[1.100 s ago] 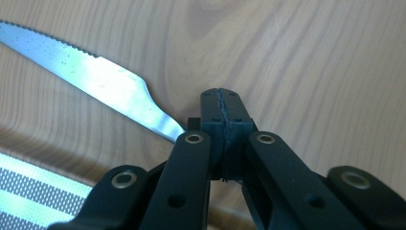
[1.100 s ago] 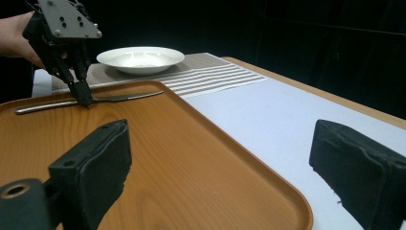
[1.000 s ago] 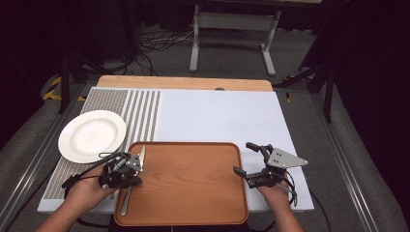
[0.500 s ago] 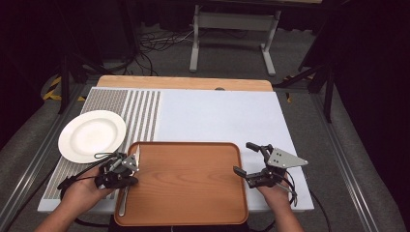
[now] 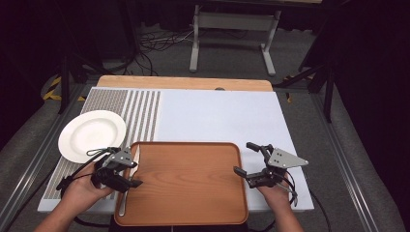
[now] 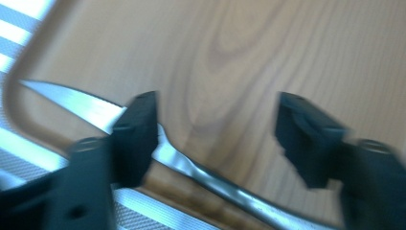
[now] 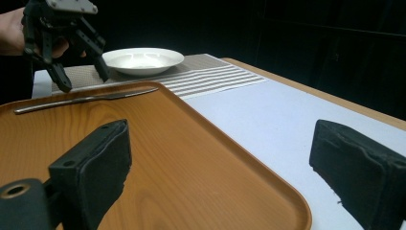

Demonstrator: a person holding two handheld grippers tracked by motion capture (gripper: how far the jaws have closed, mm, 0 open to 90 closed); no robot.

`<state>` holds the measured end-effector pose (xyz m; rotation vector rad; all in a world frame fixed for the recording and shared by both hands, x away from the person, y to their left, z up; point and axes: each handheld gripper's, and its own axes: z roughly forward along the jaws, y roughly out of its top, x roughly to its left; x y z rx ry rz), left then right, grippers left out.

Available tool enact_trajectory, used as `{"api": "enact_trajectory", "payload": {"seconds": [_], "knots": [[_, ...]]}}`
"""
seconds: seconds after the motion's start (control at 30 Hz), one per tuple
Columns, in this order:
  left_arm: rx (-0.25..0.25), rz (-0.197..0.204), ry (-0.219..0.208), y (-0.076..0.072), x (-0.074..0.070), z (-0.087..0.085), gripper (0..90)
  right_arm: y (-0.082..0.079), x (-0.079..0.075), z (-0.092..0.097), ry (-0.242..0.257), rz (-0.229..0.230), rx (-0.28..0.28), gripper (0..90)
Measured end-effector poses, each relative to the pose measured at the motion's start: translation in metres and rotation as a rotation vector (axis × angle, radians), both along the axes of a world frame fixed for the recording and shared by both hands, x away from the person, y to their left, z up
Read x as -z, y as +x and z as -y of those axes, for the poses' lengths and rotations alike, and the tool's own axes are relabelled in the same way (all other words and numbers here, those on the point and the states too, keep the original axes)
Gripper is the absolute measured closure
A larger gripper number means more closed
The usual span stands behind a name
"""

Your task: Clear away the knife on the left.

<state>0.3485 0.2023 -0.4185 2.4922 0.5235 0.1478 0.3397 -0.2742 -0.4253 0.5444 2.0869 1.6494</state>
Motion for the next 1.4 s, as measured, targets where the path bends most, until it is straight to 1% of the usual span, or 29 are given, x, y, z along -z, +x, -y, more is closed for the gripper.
{"api": "enact_trajectory", "payload": {"seconds": [0.07,0.1,0.13,0.17,0.2,0.27,0.33,0.43,0.5,0.57,0.6,0.67,0.77,0.87,0.93,0.97,1.0,1.07,1.13,1.17,1.2,1.23,1.3,1.33,1.4], "knots": [[-0.024,0.023,-0.039,-0.002,-0.003,-0.003,17.3,0.000,0.000,0.000,0.002,0.000,0.000,7.8],[-0.029,0.026,-0.064,-0.003,-0.004,-0.004,14.7,0.000,0.000,0.000,0.002,0.000,0.000,7.7],[-0.033,0.040,-0.075,-0.004,-0.005,-0.006,12.4,0.000,0.000,0.000,0.000,0.001,0.001,7.7],[-0.033,0.060,-0.079,-0.006,-0.006,-0.007,7.8,0.000,0.000,0.000,0.000,0.002,0.001,7.7],[-0.040,0.074,-0.094,-0.008,-0.007,-0.008,5.3,0.000,0.000,0.000,0.001,0.001,0.001,7.7],[-0.040,0.084,-0.137,-0.010,-0.009,-0.012,5.1,0.000,0.000,0.000,0.001,0.001,0.002,7.7],[-0.040,0.103,-0.183,-0.012,-0.011,-0.016,3.9,0.000,0.000,0.000,0.001,-0.001,0.002,7.7],[-0.047,0.142,-0.263,-0.016,-0.011,-0.024,1.9,-0.001,0.000,0.000,0.003,0.001,0.002,7.7],[-0.052,0.167,-0.304,-0.018,-0.010,-0.027,1.3,-0.001,-0.001,0.000,0.004,0.002,0.003,7.7],[-0.056,0.194,-0.349,-0.020,-0.008,-0.033,1.2,-0.001,-0.001,0.000,0.002,0.001,0.004,7.7],[-0.056,0.206,-0.363,-0.020,-0.007,-0.035,1.2,-0.001,-0.001,0.000,0.002,0.001,0.004,7.7],[-0.067,0.239,-0.414,-0.022,-0.003,-0.040,1.2,-0.001,-0.001,0.001,0.002,0.002,0.005,7.7],[-0.078,0.253,-0.509,-0.025,0.004,-0.048,1.2,-0.001,-0.001,0.001,-0.001,0.002,0.006,7.7],[-0.092,0.273,-0.570,-0.027,0.010,-0.055,0.9,-0.001,0.000,0.001,-0.001,0.002,0.008,7.7],[-0.098,0.276,-0.597,-0.028,0.014,-0.061,0.8,-0.001,0.000,0.001,-0.004,0.002,0.009,7.7],[-0.108,0.280,-0.615,-0.029,0.017,-0.063,0.7,-0.001,0.000,0.002,-0.004,0.002,0.010,7.7],[-0.114,0.288,-0.624,-0.030,0.019,-0.066,0.6,-0.001,0.000,0.002,-0.004,0.001,0.012,7.7],[-0.134,0.291,-0.640,-0.032,0.023,-0.073,0.5,-0.002,0.000,0.003,-0.001,0.001,0.014,7.7],[-0.163,0.300,-0.672,-0.034,0.029,-0.080,0.4,-0.001,0.000,0.003,0.001,0.001,0.015,7.7],[-0.172,0.310,-0.673,-0.035,0.032,-0.083,0.5,-0.001,0.000,0.003,0.000,0.001,0.016,7.7],[-0.183,0.317,-0.684,-0.035,0.036,-0.085,0.5,-0.001,0.000,0.003,-0.001,0.000,0.018,7.7],[-0.195,0.315,-0.688,-0.036,0.039,-0.088,0.5,-0.001,0.001,0.003,-0.001,-0.001,0.018,7.7],[-0.204,0.300,-0.692,-0.037,0.043,-0.090,0.4,-0.001,0.001,0.003,-0.001,-0.004,0.017,7.7],[-0.207,0.305,-0.690,-0.037,0.044,-0.092,0.5,-0.001,0.001,0.003,-0.003,-0.004,0.017,7.7],[-0.210,0.318,-0.700,-0.037,0.044,-0.092,0.5,-0.001,0.001,0.003,-0.004,-0.005,0.017,7.7]]}}
